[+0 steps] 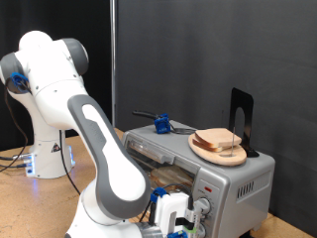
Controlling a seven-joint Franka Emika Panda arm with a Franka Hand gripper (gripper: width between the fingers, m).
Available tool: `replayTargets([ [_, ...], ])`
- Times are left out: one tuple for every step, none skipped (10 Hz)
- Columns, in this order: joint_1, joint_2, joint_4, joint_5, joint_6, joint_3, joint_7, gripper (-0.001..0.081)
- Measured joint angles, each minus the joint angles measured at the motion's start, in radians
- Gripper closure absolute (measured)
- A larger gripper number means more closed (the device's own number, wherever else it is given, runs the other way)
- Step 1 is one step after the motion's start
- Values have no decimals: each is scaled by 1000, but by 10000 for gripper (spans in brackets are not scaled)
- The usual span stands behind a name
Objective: Make a piece of toast with the oven
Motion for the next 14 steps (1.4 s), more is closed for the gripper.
replayTargets([
  [0, -2, 0, 5, 0, 4, 0, 27],
  [0, -8, 0, 7, -1, 6, 1, 162],
  [0, -16, -4, 10, 0, 8, 6, 329],
  [2, -21, -7, 14, 8, 9, 14, 329],
  [4, -24, -10, 15, 27, 11, 28, 525],
  [8, -25, -12, 16, 52, 11, 37, 525],
  [8, -25, -13, 17, 68, 12, 40, 711],
  [8, -27, -15, 18, 71, 12, 35, 711],
  [8, -28, -17, 19, 73, 12, 22, 710],
  [8, -30, -21, 22, 76, 12, 7, 710],
  [6, -34, -30, 35, 82, 13, -39, 710],
  [-1, -43, -53, 76, 98, 20, -143, 710],
  [-14, -49, -80, 126, 113, 32, -267, 710],
  [-27, -50, -98, 168, 115, 43, -371, 710],
])
